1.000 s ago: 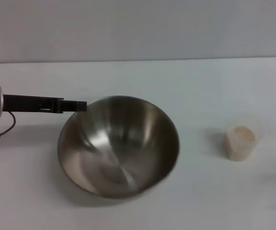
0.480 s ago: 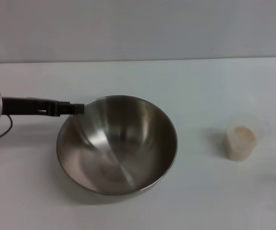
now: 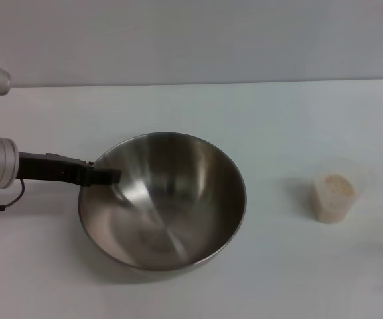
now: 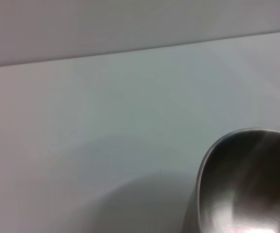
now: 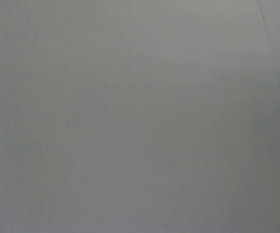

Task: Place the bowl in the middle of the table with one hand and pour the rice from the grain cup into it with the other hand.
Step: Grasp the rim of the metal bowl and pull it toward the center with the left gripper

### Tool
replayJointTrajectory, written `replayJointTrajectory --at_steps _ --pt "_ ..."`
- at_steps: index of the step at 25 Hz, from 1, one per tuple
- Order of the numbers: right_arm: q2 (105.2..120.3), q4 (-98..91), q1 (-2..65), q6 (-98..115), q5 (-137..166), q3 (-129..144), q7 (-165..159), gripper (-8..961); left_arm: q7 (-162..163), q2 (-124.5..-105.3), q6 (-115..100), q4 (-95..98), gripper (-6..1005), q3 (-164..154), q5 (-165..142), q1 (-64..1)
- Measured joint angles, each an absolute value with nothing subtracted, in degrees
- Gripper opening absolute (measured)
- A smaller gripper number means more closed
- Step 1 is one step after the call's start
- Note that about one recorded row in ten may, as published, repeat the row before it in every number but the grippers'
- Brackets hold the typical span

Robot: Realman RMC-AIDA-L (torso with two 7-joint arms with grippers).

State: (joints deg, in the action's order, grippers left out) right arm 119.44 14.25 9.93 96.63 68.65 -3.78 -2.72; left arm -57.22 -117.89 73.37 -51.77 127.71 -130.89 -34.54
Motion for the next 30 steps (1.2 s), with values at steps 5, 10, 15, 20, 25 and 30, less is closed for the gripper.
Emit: replayJointTrajectory --at_steps 5,10,15,20,25,30 --pt "119.44 14.2 9.8 96.6 68.6 -3.8 -2.7 826 -57.1 -117.93 73.5 -51.8 412 127.4 -130.9 -34.5" --pt "119.44 14.2 9.8 96.6 68.6 -3.8 -2.7 826 -57.1 -117.9 74.2 -52.5 381 127.5 -130.6 -34.5" --pt "119.44 14.2 10.0 96.6 68.6 -3.8 -2.7 826 -57.1 -117.87 74.6 -52.6 273 127.5 -130.5 -34.6" --pt "119.44 14.2 10.1 96.6 68.6 -3.8 -2.7 826 -57.1 -117.82 74.8 -52.3 126 127.5 -130.9 -35.0" --pt "119.44 14.2 10.2 96.6 68.6 -3.8 -2.7 826 -57.0 -117.77 74.9 -52.3 47 126.9 -130.9 -35.2" --pt "119.44 14.2 10.3 96.6 68.6 -3.8 -2.7 825 -53.5 -117.02 76.5 -51.0 44 127.3 -130.9 -36.6"
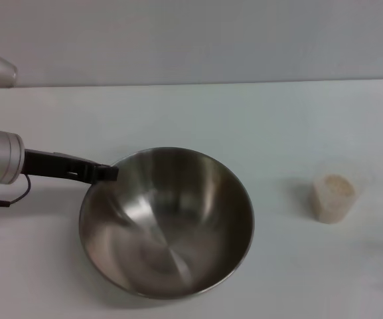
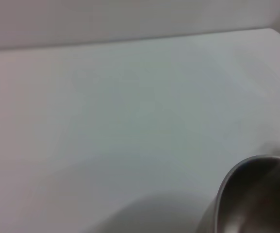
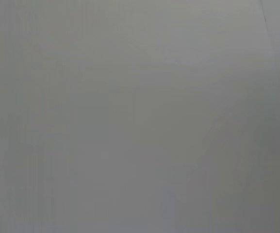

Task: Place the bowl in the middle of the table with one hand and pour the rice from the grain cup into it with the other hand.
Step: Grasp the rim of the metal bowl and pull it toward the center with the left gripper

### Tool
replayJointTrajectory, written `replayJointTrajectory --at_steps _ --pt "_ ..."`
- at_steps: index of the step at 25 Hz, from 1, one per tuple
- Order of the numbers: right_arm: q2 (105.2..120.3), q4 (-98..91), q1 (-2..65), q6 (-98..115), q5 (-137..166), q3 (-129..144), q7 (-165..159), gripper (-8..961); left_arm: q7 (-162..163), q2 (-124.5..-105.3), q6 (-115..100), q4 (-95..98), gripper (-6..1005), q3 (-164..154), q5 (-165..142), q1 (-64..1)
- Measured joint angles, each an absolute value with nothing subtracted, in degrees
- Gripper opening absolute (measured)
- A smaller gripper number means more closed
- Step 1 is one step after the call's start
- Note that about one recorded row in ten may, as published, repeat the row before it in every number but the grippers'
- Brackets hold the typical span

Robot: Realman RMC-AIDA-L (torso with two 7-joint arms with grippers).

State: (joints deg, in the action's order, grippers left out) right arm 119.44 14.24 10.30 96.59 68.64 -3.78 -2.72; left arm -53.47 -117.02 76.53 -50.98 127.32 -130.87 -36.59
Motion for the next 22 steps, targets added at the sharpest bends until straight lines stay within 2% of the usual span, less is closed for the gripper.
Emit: replayJointTrajectory --at_steps 4,12,20,22 --pt "119.44 14.2 10.5 96.6 68.6 -3.8 -2.8 825 -48.0 -114.7 77.2 -47.2 43 127.6 -130.8 -39.1" --pt "119.44 14.2 10.5 96.5 68.6 -3.8 -3.0 825 -46.1 -113.77 79.4 -45.4 43 131.5 -130.0 -41.0" --pt "119.45 14.2 10.6 96.1 68.6 -3.8 -3.1 825 -46.6 -114.31 81.3 -46.1 45 132.3 -125.2 -41.1" --pt "119.44 14.2 10.6 96.0 68.6 -3.8 -3.1 825 -46.6 -116.28 80.4 -48.4 45 132.1 -124.9 -40.9"
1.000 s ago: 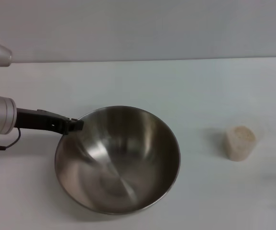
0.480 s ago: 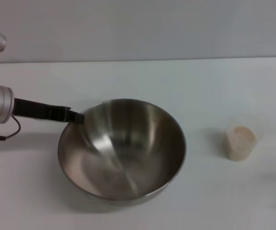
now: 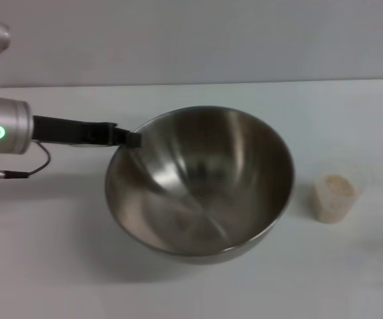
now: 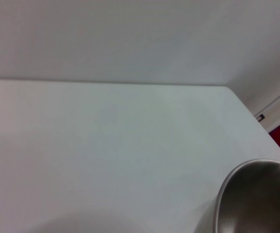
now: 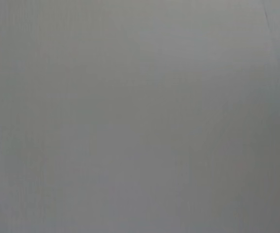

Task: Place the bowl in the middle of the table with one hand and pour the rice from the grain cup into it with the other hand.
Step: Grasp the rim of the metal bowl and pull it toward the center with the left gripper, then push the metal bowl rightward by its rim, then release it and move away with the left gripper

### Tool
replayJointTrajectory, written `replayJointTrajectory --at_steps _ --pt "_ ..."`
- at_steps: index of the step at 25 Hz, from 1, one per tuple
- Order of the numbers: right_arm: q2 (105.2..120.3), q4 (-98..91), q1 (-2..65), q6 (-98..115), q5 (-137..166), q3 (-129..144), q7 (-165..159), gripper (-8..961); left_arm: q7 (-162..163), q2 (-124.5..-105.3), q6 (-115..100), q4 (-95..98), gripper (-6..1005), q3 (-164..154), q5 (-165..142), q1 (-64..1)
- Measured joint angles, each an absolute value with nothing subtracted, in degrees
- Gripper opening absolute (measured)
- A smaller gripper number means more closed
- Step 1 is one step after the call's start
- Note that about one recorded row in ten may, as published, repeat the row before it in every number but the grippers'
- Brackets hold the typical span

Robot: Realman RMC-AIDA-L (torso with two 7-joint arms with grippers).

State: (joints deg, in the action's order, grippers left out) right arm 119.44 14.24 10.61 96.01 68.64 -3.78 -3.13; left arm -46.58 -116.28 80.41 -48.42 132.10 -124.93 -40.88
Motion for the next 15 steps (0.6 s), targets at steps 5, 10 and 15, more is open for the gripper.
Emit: replayJointTrajectory --at_steps 5,10,15 --pt "119.45 14.3 10.6 95.9 68.6 -3.8 -3.1 826 -46.2 -118.35 75.5 -50.3 46 127.6 -125.1 -40.6" --pt "119.44 14.3 10.5 95.9 68.7 -3.8 -3.1 826 -44.8 -118.48 70.2 -50.3 47 119.5 -122.7 -40.1" --pt "119.44 14.2 10.5 95.9 68.7 -3.8 -3.1 826 -44.7 -118.42 68.8 -50.1 48 117.6 -121.9 -40.0"
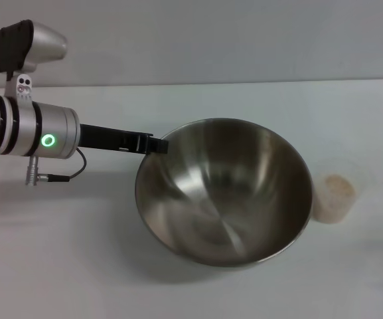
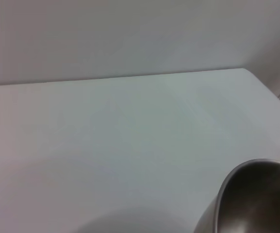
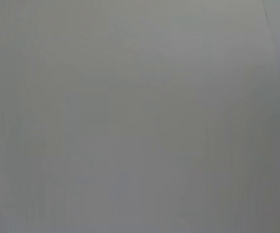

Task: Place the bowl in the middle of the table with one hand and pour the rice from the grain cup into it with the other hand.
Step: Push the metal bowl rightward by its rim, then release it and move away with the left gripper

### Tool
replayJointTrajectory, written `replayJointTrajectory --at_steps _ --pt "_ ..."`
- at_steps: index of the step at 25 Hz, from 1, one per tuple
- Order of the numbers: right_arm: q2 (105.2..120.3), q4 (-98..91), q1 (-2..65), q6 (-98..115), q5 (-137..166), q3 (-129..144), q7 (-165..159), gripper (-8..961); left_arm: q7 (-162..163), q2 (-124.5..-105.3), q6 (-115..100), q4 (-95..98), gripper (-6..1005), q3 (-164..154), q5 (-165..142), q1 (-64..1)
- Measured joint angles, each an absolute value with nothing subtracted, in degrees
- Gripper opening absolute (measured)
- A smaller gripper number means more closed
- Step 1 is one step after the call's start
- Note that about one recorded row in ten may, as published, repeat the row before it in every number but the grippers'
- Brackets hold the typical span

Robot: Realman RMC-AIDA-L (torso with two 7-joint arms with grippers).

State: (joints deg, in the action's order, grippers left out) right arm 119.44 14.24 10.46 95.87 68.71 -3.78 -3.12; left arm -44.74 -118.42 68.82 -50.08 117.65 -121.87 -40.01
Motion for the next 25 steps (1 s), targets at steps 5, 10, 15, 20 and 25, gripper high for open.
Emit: replayJointTrajectory --at_steps 5,10,15,20,25 --pt "119.45 14.2 10.5 95.9 68.7 -3.8 -3.1 825 -45.6 -118.47 64.4 -49.9 49 115.5 -121.8 -39.5" --pt "119.44 14.2 10.4 95.9 68.7 -3.8 -3.1 825 -46.1 -118.35 63.1 -49.0 49 113.8 -121.6 -39.5" --pt "119.44 14.2 10.3 95.9 68.7 -3.8 -3.0 825 -45.8 -118.08 65.1 -47.9 50 112.9 -121.8 -40.2" --pt "119.44 14.2 10.5 95.3 68.7 -3.8 -3.0 825 -46.0 -118.08 65.6 -48.0 51 113.2 -121.6 -40.3" --pt "119.44 14.2 10.5 95.2 68.7 -3.8 -3.0 826 -46.0 -118.07 65.5 -48.5 78 113.3 -121.6 -40.4"
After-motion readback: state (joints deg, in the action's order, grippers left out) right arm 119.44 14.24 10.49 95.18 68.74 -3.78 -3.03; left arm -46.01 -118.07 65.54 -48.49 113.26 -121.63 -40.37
